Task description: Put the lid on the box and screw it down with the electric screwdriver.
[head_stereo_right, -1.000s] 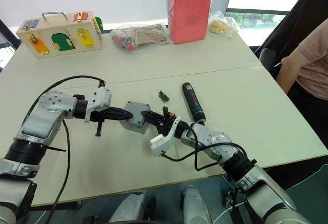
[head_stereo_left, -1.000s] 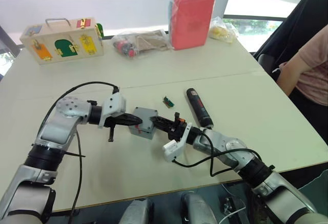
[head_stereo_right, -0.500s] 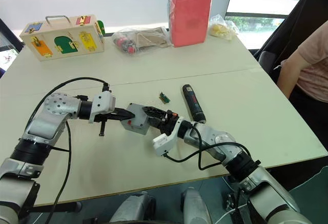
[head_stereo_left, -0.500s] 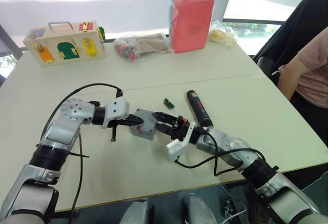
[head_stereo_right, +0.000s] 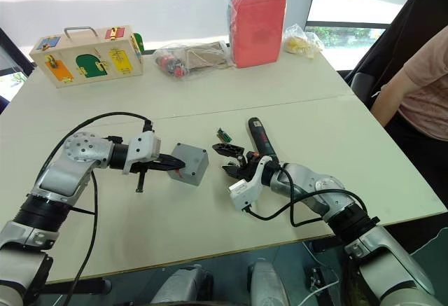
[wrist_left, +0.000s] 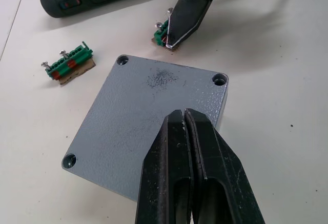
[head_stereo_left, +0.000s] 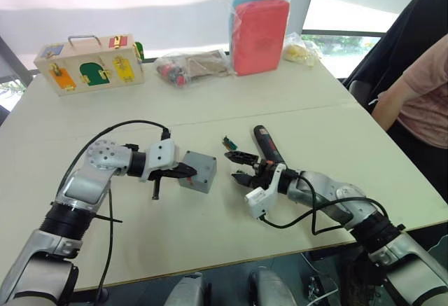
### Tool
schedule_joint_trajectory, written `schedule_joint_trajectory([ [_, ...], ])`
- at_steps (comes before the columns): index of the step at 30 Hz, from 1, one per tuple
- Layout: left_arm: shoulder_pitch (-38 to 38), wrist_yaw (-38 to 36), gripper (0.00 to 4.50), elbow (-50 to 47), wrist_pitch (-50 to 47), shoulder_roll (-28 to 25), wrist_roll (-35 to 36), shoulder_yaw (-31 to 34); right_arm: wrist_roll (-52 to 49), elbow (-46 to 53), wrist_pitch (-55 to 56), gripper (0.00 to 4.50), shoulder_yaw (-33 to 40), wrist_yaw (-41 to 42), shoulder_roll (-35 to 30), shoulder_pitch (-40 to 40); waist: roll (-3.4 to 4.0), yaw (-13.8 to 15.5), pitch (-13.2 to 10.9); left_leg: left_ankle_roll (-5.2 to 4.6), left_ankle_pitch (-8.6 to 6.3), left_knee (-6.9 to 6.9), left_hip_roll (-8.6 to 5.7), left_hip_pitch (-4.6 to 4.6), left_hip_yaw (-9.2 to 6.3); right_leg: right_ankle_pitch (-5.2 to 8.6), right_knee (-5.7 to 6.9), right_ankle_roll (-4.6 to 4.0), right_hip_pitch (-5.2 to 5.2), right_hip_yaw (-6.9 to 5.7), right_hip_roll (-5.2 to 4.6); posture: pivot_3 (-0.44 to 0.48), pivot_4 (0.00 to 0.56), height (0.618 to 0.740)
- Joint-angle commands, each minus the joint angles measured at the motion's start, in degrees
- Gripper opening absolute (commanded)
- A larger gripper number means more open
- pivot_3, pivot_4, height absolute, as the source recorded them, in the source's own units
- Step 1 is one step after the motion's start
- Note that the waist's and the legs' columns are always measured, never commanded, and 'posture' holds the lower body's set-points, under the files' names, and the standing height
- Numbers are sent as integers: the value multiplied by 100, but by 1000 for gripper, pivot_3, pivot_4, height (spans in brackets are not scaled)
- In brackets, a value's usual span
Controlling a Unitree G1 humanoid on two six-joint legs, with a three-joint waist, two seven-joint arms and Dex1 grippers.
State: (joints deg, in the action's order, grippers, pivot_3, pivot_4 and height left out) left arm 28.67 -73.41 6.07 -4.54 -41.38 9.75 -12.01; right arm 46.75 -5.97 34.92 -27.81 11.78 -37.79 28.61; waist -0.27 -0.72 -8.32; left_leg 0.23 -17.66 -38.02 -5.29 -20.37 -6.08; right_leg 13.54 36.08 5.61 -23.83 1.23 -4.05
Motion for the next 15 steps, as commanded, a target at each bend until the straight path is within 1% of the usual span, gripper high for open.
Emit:
schedule_joint_trajectory([
  [1,-192,47,0,-23,-329,-19,-53,-61,-796,438,121,3980,250,410,66,140,0,1,0,-2,-1,0,0,0,0,0,0,0,0,0,0,0,150,740],
  [2,-176,68,0,-160,-440,-39,65,45,-1033,510,126,3843,264,577,89,143,0,1,0,-3,-2,0,0,0,0,0,0,0,0,0,0,0,150,740],
  [5,-184,119,0,-500,-688,-118,269,263,-1585,630,30,2840,285,1019,160,109,-3,-3,-5,-4,-3,0,0,-8,-1,0,0,0,-6,1,-1,0,150,740],
  [8,-206,266,0,-906,-1030,-230,492,556,-2693,849,-793,1732,295,1938,332,-100,-8,-12,-13,-3,-2,0,2,-17,-1,0,-1,0,-17,1,-1,0,150,740],
  [9,-214,294,0,-971,-1094,-252,531,590,-2880,910,-968,1427,313,2121,363,-138,-8,-7,-13,-2,-2,0,3,-23,-1,0,0,0,-23,2,-1,0,150,740],
  [11,-228,353,0,-1061,-1175,-292,562,662,-3311,1055,-1416,628,342,2553,402,-212,-7,1,-13,3,1,-1,3,-39,-2,0,0,0,-39,4,-2,0,150,740],
  [12,-248,456,0,-1101,-1216,-322,568,769,-3643,1172,-1891,234,431,2729,492,-258,-7,2,-13,9,5,-6,3,-56,-2,-1,1,0,-53,4,-2,0,150,740],
  [13,-283,571,0,-1110,-1224,-372,563,904,-4171,1349,-2716,14,528,3012,589,-293,-7,0,-13,16,9,-7,2,-60,-2,-1,2,1,-58,4,-4,0,150,740],
  [15,-405,880,0,-1092,-1286,-407,556,1187,-4880,1658,-4191,14,639,3514,662,-263,-4,-4,-15,16,9,-8,3,-69,-5,-1,3,0,-65,5,-6,0,150,740],
])
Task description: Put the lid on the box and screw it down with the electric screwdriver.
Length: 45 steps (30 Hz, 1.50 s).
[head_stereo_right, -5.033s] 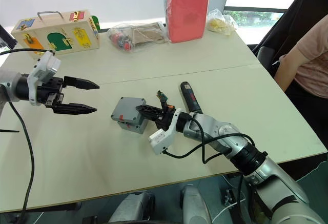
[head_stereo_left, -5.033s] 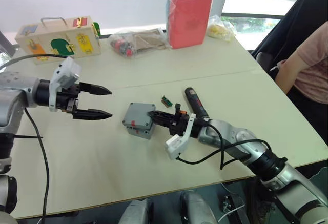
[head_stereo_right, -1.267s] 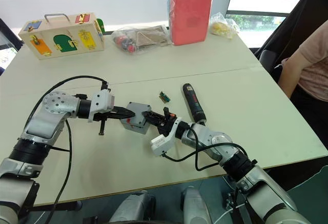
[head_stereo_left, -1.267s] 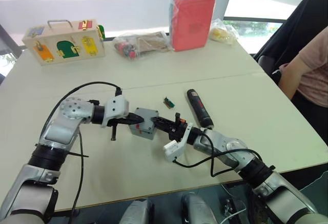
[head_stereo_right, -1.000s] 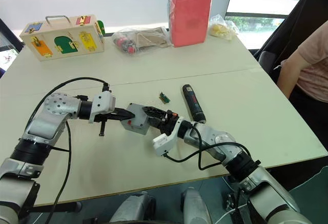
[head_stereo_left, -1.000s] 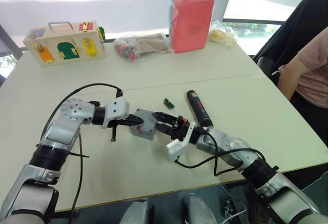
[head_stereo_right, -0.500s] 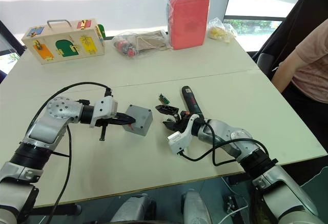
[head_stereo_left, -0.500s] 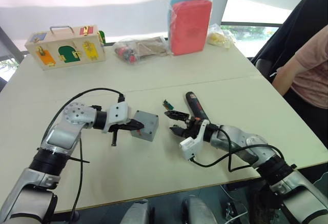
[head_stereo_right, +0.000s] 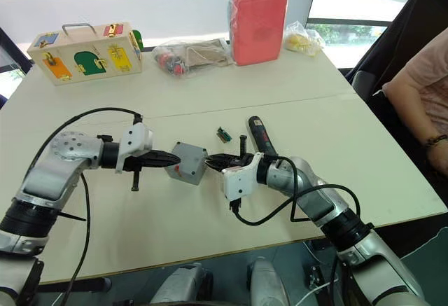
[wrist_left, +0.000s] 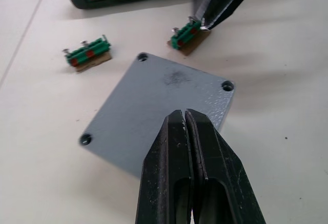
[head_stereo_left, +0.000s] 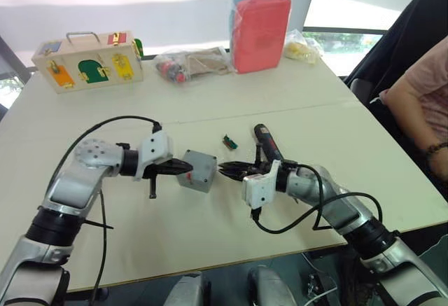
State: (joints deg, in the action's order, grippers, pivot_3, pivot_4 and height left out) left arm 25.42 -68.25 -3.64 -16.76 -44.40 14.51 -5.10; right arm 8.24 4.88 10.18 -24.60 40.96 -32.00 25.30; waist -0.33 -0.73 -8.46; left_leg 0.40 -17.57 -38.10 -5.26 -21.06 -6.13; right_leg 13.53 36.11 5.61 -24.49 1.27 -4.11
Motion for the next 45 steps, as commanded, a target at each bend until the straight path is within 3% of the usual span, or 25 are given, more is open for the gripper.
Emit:
schedule_joint_trajectory([
  [1,-133,474,0,-119,-100,-102,83,579,-1191,706,-2233,14,337,754,75,91,3,-1,-2,1,1,0,0,-6,0,0,1,0,-8,0,-1,0,150,740],
  [6,-467,801,0,138,150,-87,-150,675,-1273,1061,-3494,14,273,878,178,359,6,6,-4,2,1,0,0,-25,-6,0,1,-1,-25,-4,-8,0,150,740],
  [14,-801,987,0,387,511,166,-357,403,-1137,995,-4288,14,-32,890,451,561,6,17,-4,6,3,0,-9,-36,-4,-2,2,1,-36,-15,-31,0,150,740],
  [22,-755,998,0,527,655,420,-482,85,-714,245,-4265,14,-413,659,900,953,6,1,-4,7,4,-1,-10,-37,-3,-2,4,1,-41,-17,-31,0,150,740],
  [45,-1373,532,0,-537,-103,57,-89,239,-797,1,-4088,14,-577,1270,1377,1213,8,-18,-5,8,3,2,-9,-41,-3,-2,5,1,-48,-17,-30,0,150,740],
])
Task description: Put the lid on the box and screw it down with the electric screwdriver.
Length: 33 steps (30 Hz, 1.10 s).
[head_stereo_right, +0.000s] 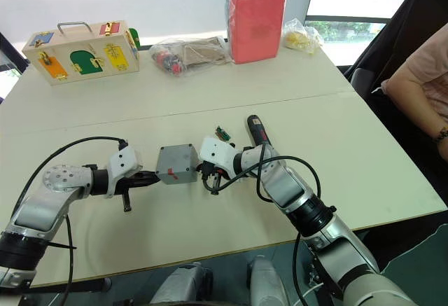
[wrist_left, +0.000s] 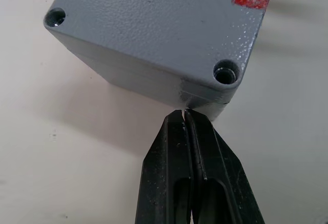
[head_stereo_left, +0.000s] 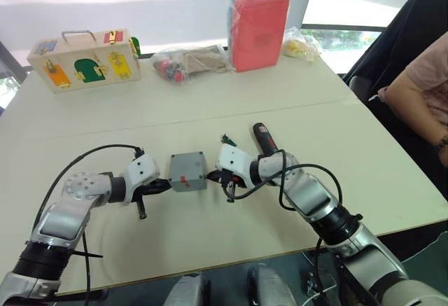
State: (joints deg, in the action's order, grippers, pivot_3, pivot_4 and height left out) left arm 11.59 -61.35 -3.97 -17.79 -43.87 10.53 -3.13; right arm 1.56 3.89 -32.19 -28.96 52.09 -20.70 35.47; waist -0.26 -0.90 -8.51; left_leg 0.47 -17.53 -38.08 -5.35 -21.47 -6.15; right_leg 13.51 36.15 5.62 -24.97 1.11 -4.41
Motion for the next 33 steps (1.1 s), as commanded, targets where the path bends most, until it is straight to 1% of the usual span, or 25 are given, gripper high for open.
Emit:
schedule_joint_trajectory([
  [1,0,-163,0,-538,-27,-3,325,55,-119,84,152,14,-151,179,240,199,0,-1,0,0,0,0,0,0,0,0,0,0,0,0,0,0,150,740],
  [7,-81,-215,0,-744,-174,-73,405,83,-44,-41,222,14,-199,249,237,186,1,0,0,0,0,0,0,-1,0,0,0,0,-1,0,-1,0,150,740],
  [13,-177,-247,0,-746,-151,-186,296,75,-14,-47,210,14,-194,272,199,193,1,1,-1,0,0,0,0,-1,0,0,0,0,0,1,-1,0,150,740],
  [17,-254,-311,0,-710,-90,-348,239,124,202,-22,369,14,-256,316,-25,223,2,0,-1,0,0,1,0,-1,0,0,0,0,-1,0,0,0,150,740],
  [25,-473,-454,0,-774,-40,-743,367,456,-81,490,51,14,157,581,-402,132,5,11,-4,0,0,4,0,-2,0,0,-2,0,-2,1,-1,0,150,740],
  [26,-506,-512,0,-866,-89,-845,459,589,-234,683,-89,541,366,637,-525,103,5,21,-4,0,0,4,0,-2,0,0,-2,0,-1,0,-1,0,150,740],
  [27,-535,-582,0,-972,-165,-946,599,755,-430,931,-291,823,627,705,-660,65,6,25,-7,0,-1,4,0,-3,-1,0,-2,0,-1,-1,-2,0,150,740],
  [28,-564,-640,0,-1077,-233,-1022,752,925,-596,1188,-487,1279,861,743,-799,16,5,33,-12,-1,-1,4,0,-4,-1,0,-3,0,-1,-1,-3,0,150,740],
  [29,-577,-678,0,-1163,-294,-1070,894,1063,-726,1404,-640,1494,1032,746,-909,-36,5,40,-13,-1,-1,3,0,-8,-1,0,-5,0,-2,-2,-5,0,150,740],
  [30,-601,-689,0,-1227,-335,-1095,990,1146,-809,1555,-745,2122,1116,725,-983,-79,5,40,-13,-2,-2,3,-1,-9,-2,0,-6,0,-2,-3,-7,0,150,740],
  [31,-613,-692,0,-1284,-406,-1117,1078,1201,-874,1668,-834,2507,1178,666,-1018,-125,5,35,-13,-6,-4,3,-1,-8,-2,0,-7,0,1,-3,-8,0,150,740],
  [32,-594,-716,0,-1373,-543,-1148,1251,1321,-978,1830,-1032,2804,1358,553,-1050,-213,5,28,-13,-30,-18,3,-1,-6,-1,0,-7,0,2,-3,-8,0,150,740],
  [33,-515,-734,0,-1490,-712,-1173,1487,1450,-1116,2006,-1311,3267,1595,423,-1066,-349,5,26,-13,-36,-21,3,0,-1,-2,0,-7,0,5,-4,-6,0,150,740],
])
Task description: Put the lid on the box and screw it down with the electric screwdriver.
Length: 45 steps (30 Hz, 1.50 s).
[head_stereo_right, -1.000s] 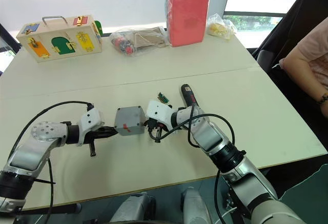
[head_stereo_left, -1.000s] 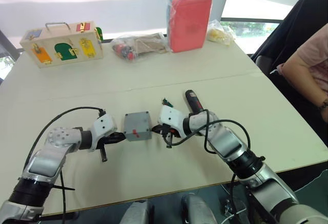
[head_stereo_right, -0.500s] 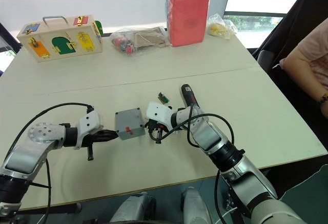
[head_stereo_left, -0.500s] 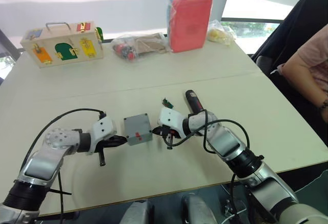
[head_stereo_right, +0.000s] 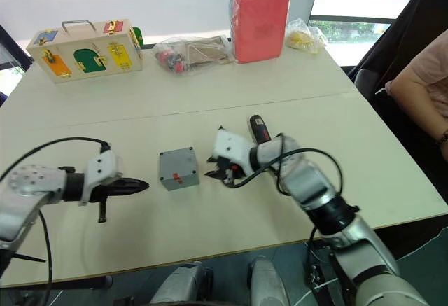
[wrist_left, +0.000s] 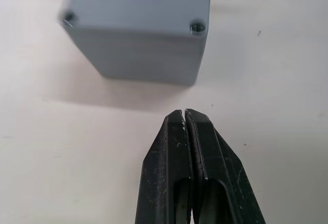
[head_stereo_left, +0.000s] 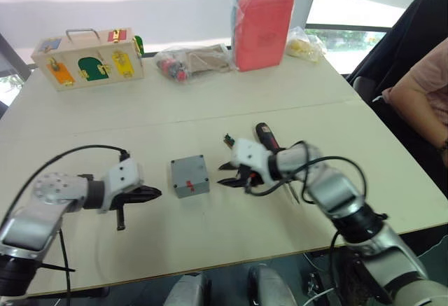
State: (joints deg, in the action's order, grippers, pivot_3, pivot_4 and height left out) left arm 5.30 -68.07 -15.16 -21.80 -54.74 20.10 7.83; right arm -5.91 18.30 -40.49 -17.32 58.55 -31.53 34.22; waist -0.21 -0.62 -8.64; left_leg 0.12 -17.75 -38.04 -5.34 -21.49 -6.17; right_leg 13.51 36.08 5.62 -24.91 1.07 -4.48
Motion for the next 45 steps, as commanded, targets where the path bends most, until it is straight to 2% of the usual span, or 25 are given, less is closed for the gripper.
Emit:
schedule_joint_trajectory([
  [1,160,-70,0,-465,-431,-102,699,449,-469,703,-686,3685,600,-317,6,-331,1,-2,0,0,0,1,2,0,-1,0,0,0,0,-1,2,0,150,740],
  [3,331,18,0,-645,-724,-85,1036,551,-709,863,-1187,4247,922,-551,56,-574,0,2,0,0,0,3,3,-1,-2,0,1,0,-2,-2,3,0,150,740],
  [6,650,212,0,-821,-1035,15,1330,488,-899,843,-1656,4247,1115,-903,157,-829,1,6,-1,0,0,1,1,0,-1,0,1,0,2,-1,0,0,150,740],
  [10,890,401,0,-909,-1189,143,1466,339,-882,630,-1655,4247,993,-1309,319,-983,3,-2,-2,1,1,1,1,1,-1,0,2,0,1,-1,1,0,150,740],
  [14,896,458,0,-900,-1156,148,1414,212,-779,344,-1471,4247,841,-1603,394,-1063,5,-18,-3,33,19,2,1,0,2,0,1,0,-1,3,2,0,150,740],
  [26,833,529,0,-893,-1036,156,1292,130,-843,10,-1213,4247,711,-1880,402,-1103,5,-7,-4,34,20,2,1,0,2,0,0,0,0,2,2,0,150,740],
  [29,859,542,0,-868,-1026,154,1287,110,-838,-48,-1187,3739,715,-1933,416,-1080,5,-4,-4,34,20,2,1,0,2,0,0,0,0,2,2,0,150,740],
  [32,882,563,0,-835,-1015,173,1274,76,-860,-64,-1147,2860,704,-1937,410,-1073,5,-4,-4,34,19,2,1,0,2,0,0,0,0,2,2,0,150,740],
  [39,895,588,0,-774,-968,175,1252,24,-877,-4,-1150,66,681,-1949,367,-1073,5,-4,-4,34,19,2,1,0,2,0,0,0,0,2,2,0,150,740],
  [45,873,616,0,-740,-927,181,1228,-12,-1109,163,-1408,66,917,-1959,380,-903,6,-5,-4,34,19,2,1,0,2,0,0,0,0,2,2,0,150,740],
])
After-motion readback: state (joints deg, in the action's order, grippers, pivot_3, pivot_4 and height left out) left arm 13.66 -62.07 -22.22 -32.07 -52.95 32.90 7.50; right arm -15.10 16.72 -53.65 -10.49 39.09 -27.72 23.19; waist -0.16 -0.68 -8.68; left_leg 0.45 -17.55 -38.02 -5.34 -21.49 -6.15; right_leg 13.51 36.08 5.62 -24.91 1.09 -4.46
